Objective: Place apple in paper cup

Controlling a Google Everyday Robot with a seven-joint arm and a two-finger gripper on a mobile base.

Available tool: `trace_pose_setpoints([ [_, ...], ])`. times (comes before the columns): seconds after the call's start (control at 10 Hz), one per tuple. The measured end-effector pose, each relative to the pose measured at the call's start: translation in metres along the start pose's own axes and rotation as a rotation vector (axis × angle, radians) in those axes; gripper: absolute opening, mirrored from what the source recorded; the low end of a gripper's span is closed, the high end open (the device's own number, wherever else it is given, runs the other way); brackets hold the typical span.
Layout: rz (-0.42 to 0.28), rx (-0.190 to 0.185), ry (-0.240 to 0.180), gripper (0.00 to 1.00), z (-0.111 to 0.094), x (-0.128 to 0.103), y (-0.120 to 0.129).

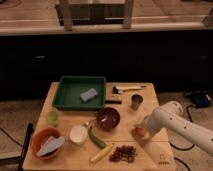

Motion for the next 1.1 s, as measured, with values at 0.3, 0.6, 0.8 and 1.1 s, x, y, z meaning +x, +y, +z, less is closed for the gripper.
trace_pose_setpoints([
  [0.3, -0.003, 0.005, 0.002, 0.48, -0.0079, -0.0033, 0.0023],
  [0.6, -0.003, 0.009, 0.001, 0.35, -0.0046, -0.0043, 0.0056],
  [0.8, -0.013, 0.013, 0.006, 0.17, -0.0047, -0.0039, 0.003],
  [1.1, -0.013, 0.009, 0.005, 0.0, -0.0047, -0.0043, 0.004],
])
